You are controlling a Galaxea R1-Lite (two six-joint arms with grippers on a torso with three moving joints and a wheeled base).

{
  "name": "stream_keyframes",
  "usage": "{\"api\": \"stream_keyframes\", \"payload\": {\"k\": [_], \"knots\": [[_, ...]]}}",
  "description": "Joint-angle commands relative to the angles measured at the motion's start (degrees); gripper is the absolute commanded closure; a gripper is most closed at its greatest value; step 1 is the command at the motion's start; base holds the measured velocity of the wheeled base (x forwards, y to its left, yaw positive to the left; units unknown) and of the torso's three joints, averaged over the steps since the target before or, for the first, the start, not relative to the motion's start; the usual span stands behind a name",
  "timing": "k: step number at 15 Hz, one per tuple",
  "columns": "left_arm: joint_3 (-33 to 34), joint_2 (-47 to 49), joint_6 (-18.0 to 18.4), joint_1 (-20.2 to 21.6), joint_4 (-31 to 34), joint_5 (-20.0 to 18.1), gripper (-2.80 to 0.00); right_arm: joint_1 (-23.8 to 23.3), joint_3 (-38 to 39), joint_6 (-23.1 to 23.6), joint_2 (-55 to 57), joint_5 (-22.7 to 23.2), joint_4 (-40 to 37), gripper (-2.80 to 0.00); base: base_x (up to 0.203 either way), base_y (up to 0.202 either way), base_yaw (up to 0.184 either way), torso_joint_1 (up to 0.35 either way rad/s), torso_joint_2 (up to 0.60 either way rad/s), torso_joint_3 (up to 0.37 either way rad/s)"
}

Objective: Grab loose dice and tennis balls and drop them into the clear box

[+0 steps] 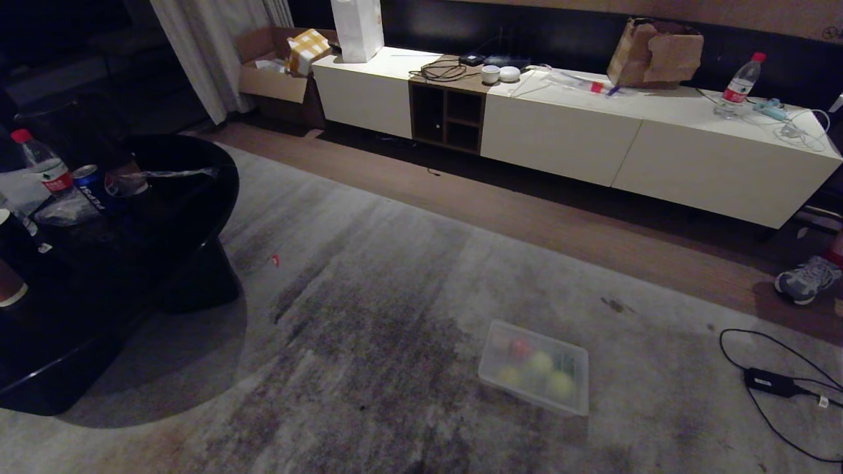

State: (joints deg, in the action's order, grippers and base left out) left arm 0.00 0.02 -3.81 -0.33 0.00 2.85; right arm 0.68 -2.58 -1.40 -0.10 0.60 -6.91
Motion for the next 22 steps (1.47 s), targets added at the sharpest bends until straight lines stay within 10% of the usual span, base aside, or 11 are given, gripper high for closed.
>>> {"api": "stream_keyframes", "payload": {"k": [1,22], "knots": [[0.09,0.06,-0.1,-0.02,0.0,0.05,0.0,0.02,0.03,0.0,0.1,0.02,-0.03,0.0,0.0,0.0,0.0,0.002,0.0,0.199],[0.09,0.06,0.56,-0.02,0.09,-0.04,0.0,0.02,0.02,-0.09,0.1,-0.07,-0.03,0.0,0.0,0.0,0.0,0.003,0.0,0.154]]}}
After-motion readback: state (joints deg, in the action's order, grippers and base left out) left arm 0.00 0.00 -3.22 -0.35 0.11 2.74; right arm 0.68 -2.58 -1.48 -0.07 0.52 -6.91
